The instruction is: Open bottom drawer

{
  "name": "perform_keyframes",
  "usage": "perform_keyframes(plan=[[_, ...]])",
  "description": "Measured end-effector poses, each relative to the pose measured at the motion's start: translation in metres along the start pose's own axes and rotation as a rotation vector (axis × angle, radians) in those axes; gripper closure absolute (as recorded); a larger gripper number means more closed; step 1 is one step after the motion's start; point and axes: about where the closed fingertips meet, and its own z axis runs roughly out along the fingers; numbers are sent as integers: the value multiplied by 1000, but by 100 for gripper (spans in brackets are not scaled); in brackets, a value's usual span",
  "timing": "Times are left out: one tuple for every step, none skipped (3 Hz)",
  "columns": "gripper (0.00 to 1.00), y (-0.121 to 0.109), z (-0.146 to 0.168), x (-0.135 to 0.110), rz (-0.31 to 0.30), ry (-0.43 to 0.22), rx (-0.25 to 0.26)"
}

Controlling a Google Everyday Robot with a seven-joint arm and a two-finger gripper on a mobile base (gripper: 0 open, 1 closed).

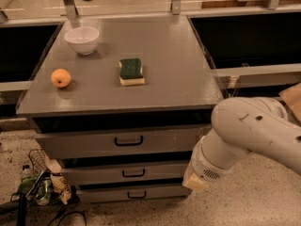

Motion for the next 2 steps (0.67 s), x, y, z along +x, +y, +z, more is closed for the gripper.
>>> perform_keyframes(plan=[[100,13,48,-8,107,-124,-44],[100,15,75,-24,114,-189,-71]])
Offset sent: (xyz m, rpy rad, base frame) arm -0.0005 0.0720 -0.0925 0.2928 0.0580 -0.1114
